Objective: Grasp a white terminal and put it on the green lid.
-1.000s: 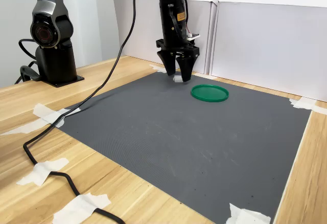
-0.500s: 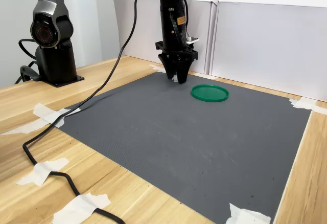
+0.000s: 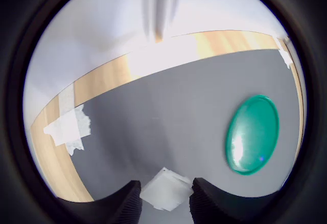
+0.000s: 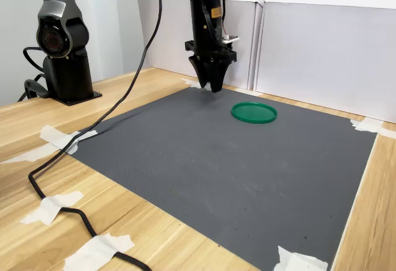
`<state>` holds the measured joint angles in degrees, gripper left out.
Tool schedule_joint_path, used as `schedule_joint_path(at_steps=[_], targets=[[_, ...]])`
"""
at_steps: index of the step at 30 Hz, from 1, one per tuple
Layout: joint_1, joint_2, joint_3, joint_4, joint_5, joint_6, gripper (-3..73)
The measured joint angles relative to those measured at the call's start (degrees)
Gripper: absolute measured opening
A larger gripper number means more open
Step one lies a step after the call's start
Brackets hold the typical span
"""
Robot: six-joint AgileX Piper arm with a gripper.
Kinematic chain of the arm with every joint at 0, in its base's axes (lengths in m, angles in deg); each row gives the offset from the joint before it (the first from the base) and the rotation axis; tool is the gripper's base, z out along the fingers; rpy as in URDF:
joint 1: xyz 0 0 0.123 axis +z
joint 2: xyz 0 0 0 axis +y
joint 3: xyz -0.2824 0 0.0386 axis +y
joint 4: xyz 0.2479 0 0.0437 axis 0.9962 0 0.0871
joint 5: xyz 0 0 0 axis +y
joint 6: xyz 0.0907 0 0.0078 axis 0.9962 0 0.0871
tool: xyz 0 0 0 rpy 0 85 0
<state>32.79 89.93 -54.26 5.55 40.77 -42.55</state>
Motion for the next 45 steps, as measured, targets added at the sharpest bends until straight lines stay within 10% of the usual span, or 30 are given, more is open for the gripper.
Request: schedule_joint_path(at_steps=[14,45], targets=[[-6.58,5.69,-17.62,-0.88,5.44,0.18,36.9],[-6.58,17.58,-18.28,-5.55,3.41,1.74,44.6]])
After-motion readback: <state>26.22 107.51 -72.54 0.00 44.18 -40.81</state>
